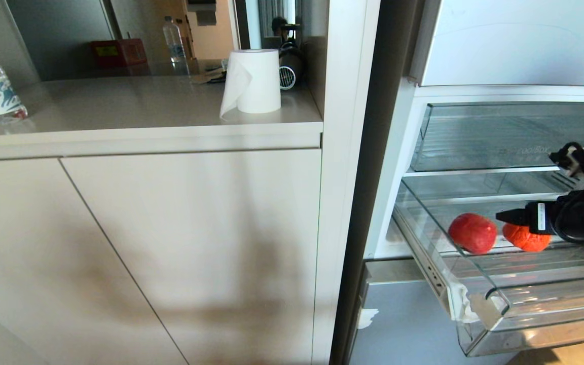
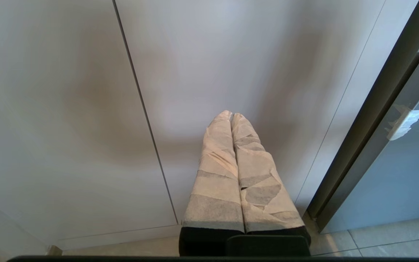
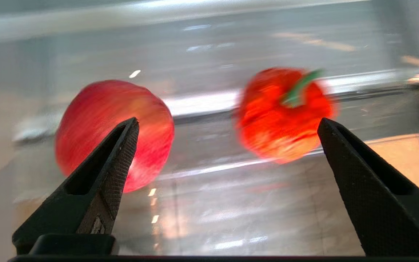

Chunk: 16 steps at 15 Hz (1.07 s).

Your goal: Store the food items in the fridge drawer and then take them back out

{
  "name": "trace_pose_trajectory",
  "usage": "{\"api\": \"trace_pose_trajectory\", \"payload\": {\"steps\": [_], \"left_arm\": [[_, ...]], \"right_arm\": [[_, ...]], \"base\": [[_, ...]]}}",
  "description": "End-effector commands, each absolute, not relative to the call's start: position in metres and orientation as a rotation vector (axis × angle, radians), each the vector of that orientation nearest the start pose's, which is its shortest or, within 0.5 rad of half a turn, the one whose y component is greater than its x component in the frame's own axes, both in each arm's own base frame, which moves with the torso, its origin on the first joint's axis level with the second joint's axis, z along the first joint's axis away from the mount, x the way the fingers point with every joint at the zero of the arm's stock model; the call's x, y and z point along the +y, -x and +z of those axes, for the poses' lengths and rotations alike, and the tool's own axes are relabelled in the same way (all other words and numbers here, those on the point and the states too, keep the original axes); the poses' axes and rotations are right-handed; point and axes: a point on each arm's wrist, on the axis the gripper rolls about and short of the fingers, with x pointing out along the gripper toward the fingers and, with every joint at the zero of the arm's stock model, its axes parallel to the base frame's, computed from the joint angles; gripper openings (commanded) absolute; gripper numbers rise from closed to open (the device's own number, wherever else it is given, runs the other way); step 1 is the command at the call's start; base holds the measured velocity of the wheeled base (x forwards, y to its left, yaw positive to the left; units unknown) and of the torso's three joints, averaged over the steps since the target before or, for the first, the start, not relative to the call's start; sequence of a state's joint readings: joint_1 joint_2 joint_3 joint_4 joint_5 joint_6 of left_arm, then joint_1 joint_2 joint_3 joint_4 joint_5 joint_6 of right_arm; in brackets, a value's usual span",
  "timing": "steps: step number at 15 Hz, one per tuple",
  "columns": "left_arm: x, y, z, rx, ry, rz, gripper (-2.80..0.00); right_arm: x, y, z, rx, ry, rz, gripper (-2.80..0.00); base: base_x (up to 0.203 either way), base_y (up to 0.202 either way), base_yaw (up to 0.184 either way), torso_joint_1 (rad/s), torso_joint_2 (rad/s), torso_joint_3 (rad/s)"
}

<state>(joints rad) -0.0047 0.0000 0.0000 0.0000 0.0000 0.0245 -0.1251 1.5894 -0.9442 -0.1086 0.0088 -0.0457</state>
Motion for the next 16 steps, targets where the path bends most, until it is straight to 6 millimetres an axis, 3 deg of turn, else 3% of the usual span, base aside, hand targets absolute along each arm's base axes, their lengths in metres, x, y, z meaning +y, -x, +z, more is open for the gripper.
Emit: {"api": "trace_pose_trajectory", "payload": {"steps": [1,10,16], "left_arm": [[0.000,0.023,0.076,0.001,-0.025,-0.005,-2.80],[0.000,0.023,0.075,0.000,-0.025,-0.005,-2.80],[0.000,0.023,0.075,0.000,-0.025,-0.005,-2.80]], "right_arm": [[-0.026,-0.264,0.207,0.521,0.019,-0.053,0.00],[-0.011,-0.243,0.198,0.550,0.030,0.019,0.00],[0.015,-0.226,0.197,0.566,0.044,0.137,0.00]], "base": [[0.000,0.000,0.000,0.000,0.00,0.000],[0.000,0.000,0.000,0.000,0.00,0.000],[0.000,0.000,0.000,0.000,0.00,0.000]]}}
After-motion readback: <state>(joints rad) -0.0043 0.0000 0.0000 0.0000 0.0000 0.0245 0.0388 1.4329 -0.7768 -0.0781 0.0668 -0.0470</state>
